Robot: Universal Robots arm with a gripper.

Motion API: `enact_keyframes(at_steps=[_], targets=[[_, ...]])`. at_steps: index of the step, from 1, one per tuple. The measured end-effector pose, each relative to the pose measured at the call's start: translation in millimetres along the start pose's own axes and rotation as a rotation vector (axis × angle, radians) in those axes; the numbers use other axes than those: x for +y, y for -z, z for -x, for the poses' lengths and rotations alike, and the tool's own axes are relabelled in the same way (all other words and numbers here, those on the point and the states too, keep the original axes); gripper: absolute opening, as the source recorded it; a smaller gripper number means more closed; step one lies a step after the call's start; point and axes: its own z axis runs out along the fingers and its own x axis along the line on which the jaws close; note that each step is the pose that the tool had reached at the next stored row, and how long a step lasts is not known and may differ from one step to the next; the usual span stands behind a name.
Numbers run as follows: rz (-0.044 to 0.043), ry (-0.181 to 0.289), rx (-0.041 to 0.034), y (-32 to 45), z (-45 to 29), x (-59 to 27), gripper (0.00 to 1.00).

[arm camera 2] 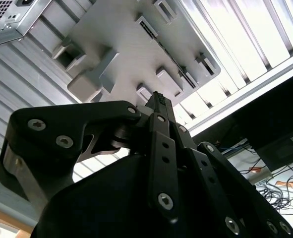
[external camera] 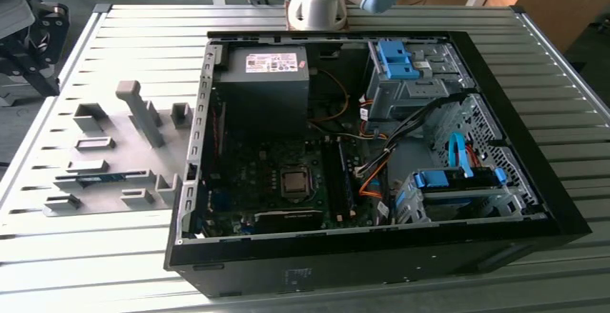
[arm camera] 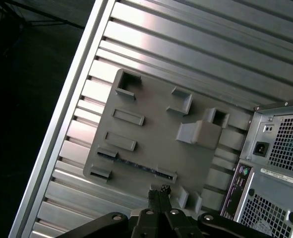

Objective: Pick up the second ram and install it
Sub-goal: 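Pick up the second ram and move it above second insertion slot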

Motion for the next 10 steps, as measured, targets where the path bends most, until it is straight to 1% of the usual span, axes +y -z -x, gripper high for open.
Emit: enact_keyframes(at_steps=[4, 10], targets=[[0.0009, 0.037, 0.0015, 0.0, 0.0, 0.0, 0.11], [0.0033, 0.139, 0.006, -0.3, 0.0, 0.0, 0.11]])
